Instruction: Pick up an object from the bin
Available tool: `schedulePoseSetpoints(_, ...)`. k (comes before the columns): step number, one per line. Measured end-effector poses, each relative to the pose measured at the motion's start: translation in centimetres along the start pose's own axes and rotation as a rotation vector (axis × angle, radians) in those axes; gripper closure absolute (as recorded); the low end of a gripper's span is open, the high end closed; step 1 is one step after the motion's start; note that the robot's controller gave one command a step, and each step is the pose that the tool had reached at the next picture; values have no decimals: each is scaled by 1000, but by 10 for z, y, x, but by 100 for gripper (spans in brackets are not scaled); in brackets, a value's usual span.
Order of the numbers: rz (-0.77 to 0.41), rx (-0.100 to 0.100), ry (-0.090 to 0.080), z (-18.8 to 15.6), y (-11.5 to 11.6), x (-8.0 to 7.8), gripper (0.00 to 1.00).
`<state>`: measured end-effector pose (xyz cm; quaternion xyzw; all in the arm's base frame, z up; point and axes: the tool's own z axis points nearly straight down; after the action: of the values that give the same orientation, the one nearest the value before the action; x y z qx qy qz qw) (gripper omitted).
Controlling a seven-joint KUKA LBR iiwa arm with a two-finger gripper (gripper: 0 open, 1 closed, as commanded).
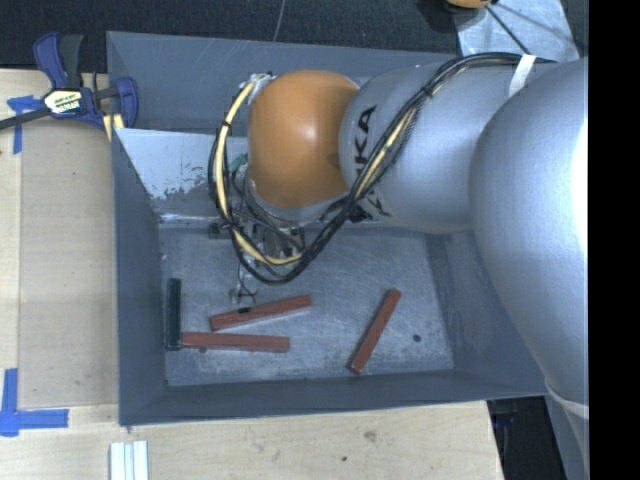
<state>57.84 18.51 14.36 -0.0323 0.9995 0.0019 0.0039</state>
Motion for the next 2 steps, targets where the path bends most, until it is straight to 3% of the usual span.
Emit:
schedulePoseSetpoints(1, -182, 6, 5, 48, 3, 38, 0)
schedulePoseSetpoints(2, -280, 2, 8, 54, -39, 47, 100)
